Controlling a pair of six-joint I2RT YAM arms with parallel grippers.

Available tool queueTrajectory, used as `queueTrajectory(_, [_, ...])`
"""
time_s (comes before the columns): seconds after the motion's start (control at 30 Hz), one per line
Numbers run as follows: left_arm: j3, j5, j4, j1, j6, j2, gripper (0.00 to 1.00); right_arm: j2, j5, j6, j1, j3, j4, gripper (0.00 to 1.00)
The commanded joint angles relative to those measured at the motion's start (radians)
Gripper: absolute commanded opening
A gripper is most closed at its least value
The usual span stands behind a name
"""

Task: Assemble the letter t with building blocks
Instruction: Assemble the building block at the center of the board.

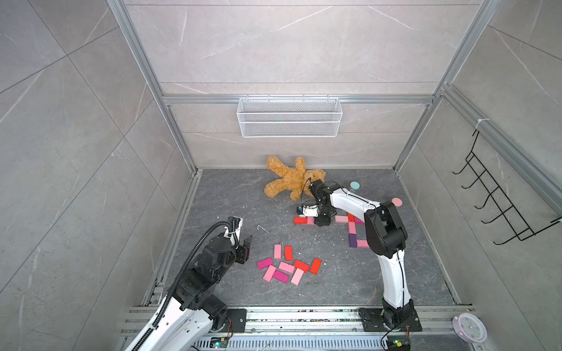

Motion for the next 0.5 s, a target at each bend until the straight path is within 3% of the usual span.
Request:
queueTrajectory(0.0, [0.006, 0.004, 0.011, 0.002, -0.005, 0.012, 0.67, 0.018, -0.064, 0.033, 0.006, 0.013, -0.071, 0.51])
queueTrajectory(0.47, [0.001, 0.019, 0.018, 0.002, -0.022, 0.031, 0.7, -0.124, -0.062, 0.056, -0.011, -0.002, 0.021, 0.52])
